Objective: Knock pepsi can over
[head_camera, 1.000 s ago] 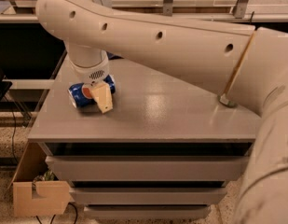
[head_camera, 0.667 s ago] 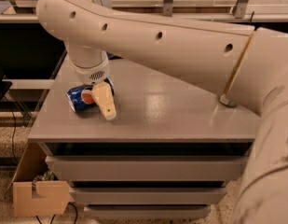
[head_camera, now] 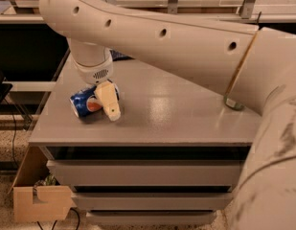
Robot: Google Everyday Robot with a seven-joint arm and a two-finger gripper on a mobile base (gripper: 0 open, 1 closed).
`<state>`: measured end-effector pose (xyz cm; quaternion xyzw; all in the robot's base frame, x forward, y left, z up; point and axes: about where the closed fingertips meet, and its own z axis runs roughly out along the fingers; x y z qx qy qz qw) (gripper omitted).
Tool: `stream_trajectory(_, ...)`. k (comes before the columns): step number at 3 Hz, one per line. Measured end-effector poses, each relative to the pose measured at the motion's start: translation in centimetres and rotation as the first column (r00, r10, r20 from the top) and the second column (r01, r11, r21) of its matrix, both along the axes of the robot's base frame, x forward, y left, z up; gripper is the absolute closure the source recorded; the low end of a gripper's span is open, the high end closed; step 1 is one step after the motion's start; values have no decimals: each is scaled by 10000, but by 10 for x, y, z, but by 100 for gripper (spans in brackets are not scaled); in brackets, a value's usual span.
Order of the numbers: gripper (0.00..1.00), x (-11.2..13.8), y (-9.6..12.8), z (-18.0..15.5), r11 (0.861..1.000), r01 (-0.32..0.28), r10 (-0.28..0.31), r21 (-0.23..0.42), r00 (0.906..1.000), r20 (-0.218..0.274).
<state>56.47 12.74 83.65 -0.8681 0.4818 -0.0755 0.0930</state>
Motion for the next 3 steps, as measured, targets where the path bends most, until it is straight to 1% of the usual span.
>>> stream_trajectory(1,0,3,-5,6,9996,224,-225,190,9997,13)
stream_trajectory(2,0,11,-15,15,9980,514,-515,362,9987,-2)
stream_trajectory(3,0,14,-21,19,9976,597,-597,353,9982,-34)
